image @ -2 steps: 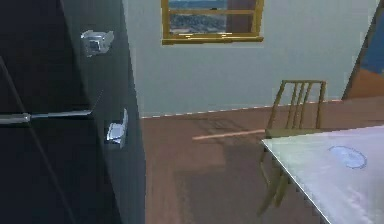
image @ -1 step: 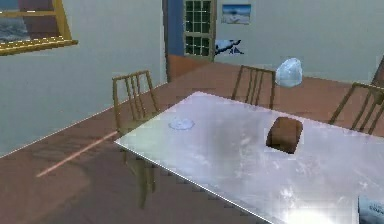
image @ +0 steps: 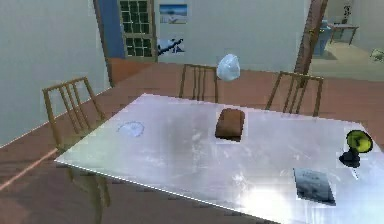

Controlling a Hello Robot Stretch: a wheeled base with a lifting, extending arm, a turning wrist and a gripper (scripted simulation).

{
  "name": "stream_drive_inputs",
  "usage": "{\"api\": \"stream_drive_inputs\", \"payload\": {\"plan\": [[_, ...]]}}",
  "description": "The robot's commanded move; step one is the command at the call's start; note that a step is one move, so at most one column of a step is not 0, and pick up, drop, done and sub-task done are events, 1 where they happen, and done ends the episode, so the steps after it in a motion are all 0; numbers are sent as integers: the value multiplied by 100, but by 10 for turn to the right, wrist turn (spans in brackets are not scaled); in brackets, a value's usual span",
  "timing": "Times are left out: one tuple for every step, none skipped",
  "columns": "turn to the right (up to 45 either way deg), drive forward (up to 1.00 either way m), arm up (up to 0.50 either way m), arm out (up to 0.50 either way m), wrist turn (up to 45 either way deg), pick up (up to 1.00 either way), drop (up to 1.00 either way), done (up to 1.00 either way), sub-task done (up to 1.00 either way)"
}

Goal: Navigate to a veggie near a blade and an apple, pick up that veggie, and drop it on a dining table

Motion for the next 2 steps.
{"api": "stream_drive_inputs", "payload": {"plan": [[-450, 0, 0, 0, 0, 0, 0, 0, 0], [-30, 0, 0, 0, 0, 0, 0, 0, 0]]}}
